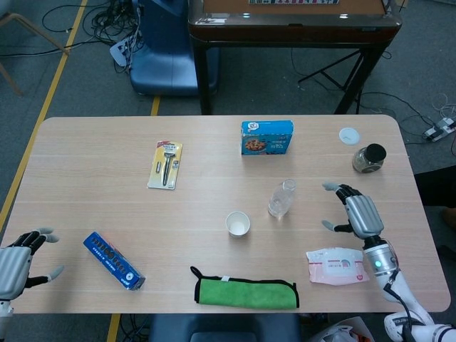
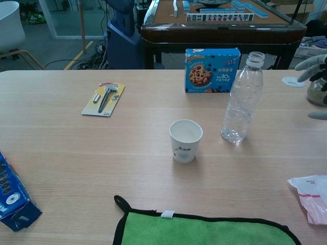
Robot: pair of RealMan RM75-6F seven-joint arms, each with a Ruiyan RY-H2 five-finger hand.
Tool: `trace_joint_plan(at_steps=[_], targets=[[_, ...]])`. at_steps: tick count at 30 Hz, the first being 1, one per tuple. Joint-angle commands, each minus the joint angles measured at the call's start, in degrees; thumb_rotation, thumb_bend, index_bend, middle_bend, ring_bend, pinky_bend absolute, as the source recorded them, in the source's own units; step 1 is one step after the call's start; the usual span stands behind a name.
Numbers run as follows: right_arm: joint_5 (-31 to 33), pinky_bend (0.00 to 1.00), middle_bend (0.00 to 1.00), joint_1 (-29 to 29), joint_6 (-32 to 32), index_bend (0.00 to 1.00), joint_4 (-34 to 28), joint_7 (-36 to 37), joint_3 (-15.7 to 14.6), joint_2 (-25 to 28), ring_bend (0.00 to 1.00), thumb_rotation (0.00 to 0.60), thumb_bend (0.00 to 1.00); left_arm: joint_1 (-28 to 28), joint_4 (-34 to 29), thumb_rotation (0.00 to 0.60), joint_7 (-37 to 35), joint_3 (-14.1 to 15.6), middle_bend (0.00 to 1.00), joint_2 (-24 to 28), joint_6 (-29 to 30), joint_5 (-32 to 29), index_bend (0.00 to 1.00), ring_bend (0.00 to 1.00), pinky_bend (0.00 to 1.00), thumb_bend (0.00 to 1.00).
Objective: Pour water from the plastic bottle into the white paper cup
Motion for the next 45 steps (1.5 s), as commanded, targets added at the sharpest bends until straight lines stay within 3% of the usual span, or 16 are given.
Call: trace_joint_plan(at_steps=[1, 17, 32, 45], targets=[[-0.1, 0.35, 0.26, 2.1, -1.3, 0.23, 2.1, 2.2, 0.7, -2.9, 0.21, 0.600, 0.02, 0.1, -0.3, 0.600, -0.2, 0.1, 0.29, 0.2, 0.0, 0.1, 0.39, 0.30, 0.55, 0.11], [2.0, 0.35, 0.26, 8.2, -6.5, 0.23, 9.6, 9.6, 1.8, -10.2, 0.21, 0.600, 0.02, 0.2, -1.0, 0.600, -1.1, 0.2, 0.31, 0.9, 0.0, 0.5, 0.41, 0.31, 0.55, 0.11], [3.2, 0.35, 0.26, 11.0, -10.6, 0.23, 18.7, 16.4, 0.7, -16.0, 0.21, 0.600, 0.02, 0.2, -1.1, 0.600, -1.4, 0.3, 0.31, 1.0, -0.1, 0.5, 0.41, 0.31, 0.55, 0.11], [2.8, 0.35, 0.28, 13.7, -12.1, 0.25, 22.2, 19.6, 0.7, -18.9, 0.21, 0.600, 0.02, 0.4, -0.8, 0.600, -1.9, 0.1, 0.33, 1.2, -0.1, 0.0, 0.42, 0.31, 0.55, 0.11]])
